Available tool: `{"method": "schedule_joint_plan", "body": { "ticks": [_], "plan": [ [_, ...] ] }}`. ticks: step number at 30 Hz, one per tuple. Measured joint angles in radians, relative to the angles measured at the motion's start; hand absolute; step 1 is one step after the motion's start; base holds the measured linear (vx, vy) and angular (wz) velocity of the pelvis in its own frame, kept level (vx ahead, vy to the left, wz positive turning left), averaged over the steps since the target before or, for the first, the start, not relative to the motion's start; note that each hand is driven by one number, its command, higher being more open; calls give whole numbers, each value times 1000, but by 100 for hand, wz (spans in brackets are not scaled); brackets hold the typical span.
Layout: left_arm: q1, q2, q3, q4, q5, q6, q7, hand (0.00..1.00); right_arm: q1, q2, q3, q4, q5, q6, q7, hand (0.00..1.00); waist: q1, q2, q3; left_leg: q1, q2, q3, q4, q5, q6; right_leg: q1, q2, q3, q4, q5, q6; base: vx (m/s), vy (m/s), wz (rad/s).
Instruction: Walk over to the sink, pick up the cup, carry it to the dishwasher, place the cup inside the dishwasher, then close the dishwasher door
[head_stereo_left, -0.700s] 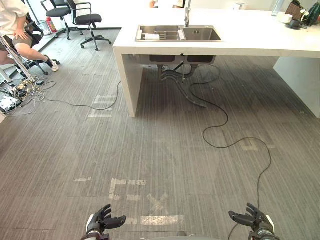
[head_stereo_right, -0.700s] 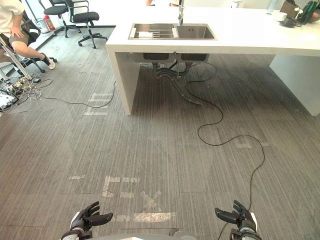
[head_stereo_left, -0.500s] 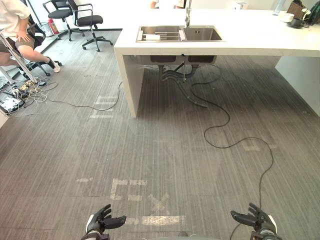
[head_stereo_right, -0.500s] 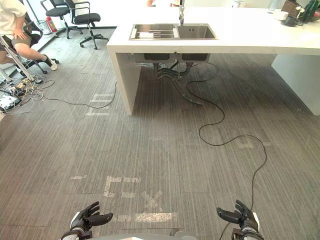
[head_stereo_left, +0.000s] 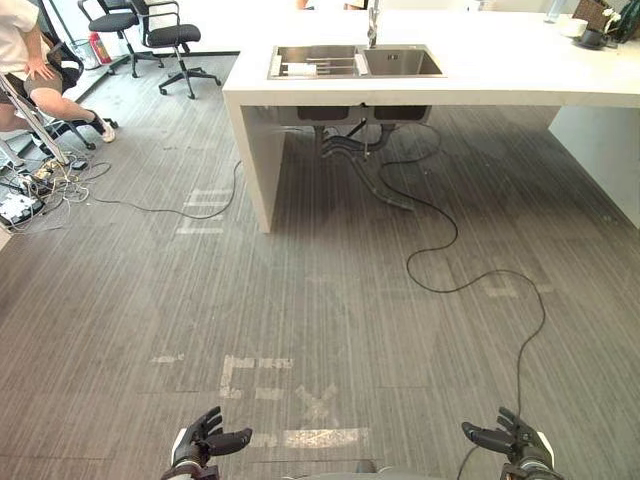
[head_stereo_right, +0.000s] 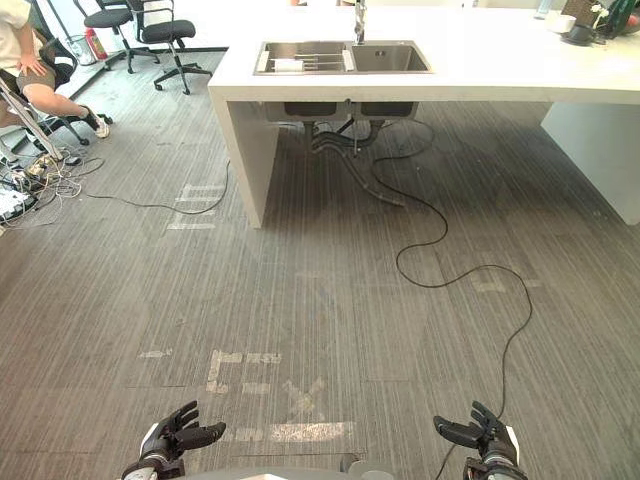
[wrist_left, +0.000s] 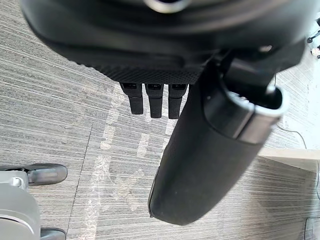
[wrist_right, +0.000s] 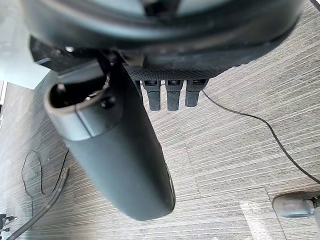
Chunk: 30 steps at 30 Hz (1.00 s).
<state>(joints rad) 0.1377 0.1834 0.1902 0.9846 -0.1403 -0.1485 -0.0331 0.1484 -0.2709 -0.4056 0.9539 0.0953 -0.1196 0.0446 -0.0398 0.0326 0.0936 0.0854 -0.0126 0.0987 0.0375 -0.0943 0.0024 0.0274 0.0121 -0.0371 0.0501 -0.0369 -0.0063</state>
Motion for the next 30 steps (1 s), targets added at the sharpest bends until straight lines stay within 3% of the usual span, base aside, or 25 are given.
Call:
{"method": "schedule_joint_plan", "body": {
  "ticks": [6, 9, 13, 16, 19, 22, 23, 24, 25, 26, 27, 28, 29, 30],
  "plan": [
    [6, -1, -1, -28, -25, 0, 3, 90, -6, 1, 0, 0, 1, 0, -1, 90, 4, 5, -6, -22, 9, 10, 13, -20, -3, -27, 9, 8, 15, -17, -4, 34, -9, -5],
    [13, -6, -1, -73, -39, 0, 6, 90, -31, 1, 0, -1, 2, 0, -9, 90, 18, 6, -5, -60, 20, 38, 88, -69, 5, -80, 17, 37, 90, -60, -3, 71, -7, -30],
    [23, -24, -4, -147, -77, 0, 6, 90, -36, 1, -2, -5, 3, 0, -18, 90, 23, -1, 2, -84, -5, 45, 220, -180, 27, -171, -18, 47, 371, -235, 33, 99, 28, -3],
    [22, -28, -33, -208, -78, 0, 15, 90, -32, 19, 1, -15, 22, 4, -23, 90, 16, 2, 30, -56, -20, 12, 267, -241, 52, -300, -58, -2, 711, -267, 74, 206, 47, 28],
    [17, -34, -43, -215, -103, 0, 32, 90, -36, 20, 18, -21, 25, 21, -22, 90, 0, 6, 46, 25, -15, -22, 221, -255, 54, -375, -90, -66, 777, -312, 42, 387, -24, 35],
    [-19, -43, -42, -203, -115, 0, 41, 90, -71, -1, 31, -25, 25, 21, -21, 90, -13, 51, 77, 72, 57, -45, 169, -254, 39, -485, -65, -116, 600, -283, 40, 425, -119, 31],
    [-28, -39, -42, -201, -115, -1, 44, 90, -67, -6, 37, -30, 25, 21, -22, 90, -16, 46, 76, 81, 65, -61, 169, -254, 12, -500, -65, -112, 505, -217, 45, 515, -180, 48],
    [-32, -29, -42, -195, -115, -1, 47, 90, -54, -13, 43, -31, 25, 21, -24, 90, -19, 18, 72, 112, 67, -74, 184, -270, -23, -491, -87, -106, 424, -31, 22, 580, -212, 48],
    [-35, -38, -40, -178, -115, 0, 54, 90, -51, -28, 44, -25, 25, 23, -29, 90, -19, 33, 67, 121, 91, -80, 226, -284, -47, -480, -78, -126, 470, -31, -18, 706, -282, 28],
    [-34, -43, -40, -176, -115, 0, 59, 90, -63, -29, 53, -35, 25, 24, -39, 90, -15, 37, 67, 77, 119, -76, 356, -260, -77, -452, -58, -137, 475, -75, -33, 596, -249, 8],
    [-39, -46, -40, -177, -115, 0, 59, 90, -63, -29, 62, -47, 25, 24, -41, 90, -16, 36, 70, 44, 127, -76, 453, -227, -84, -426, -48, -142, 468, -90, -43, 603, -273, 9],
    [-42, -58, -40, -191, -116, 3, 60, 90, -57, -25, 72, -75, 32, 23, -41, 90, -14, 39, 77, -49, 159, -75, 692, -105, -66, -346, -27, -157, 414, -104, -61, 608, -266, 8],
    [-28, -70, -40, -234, -117, 3, 60, 90, -49, -13, 93, -101, 41, 22, -46, 90, -1, 37, 82, -142, 211, -57, 929, -29, -70, -240, 6, -161, 341, -108, -70, 602, -249, 3],
    [-21, -74, -40, -259, -118, 2, 59, 90, -48, -3, 100, -113, 44, 19, -49, 90, 4, 33, 87, -177, 234, -40, 1016, -39, -66, -190, 19, -160, 308, -110, -73, 544, -200, -13]
  ]
}}
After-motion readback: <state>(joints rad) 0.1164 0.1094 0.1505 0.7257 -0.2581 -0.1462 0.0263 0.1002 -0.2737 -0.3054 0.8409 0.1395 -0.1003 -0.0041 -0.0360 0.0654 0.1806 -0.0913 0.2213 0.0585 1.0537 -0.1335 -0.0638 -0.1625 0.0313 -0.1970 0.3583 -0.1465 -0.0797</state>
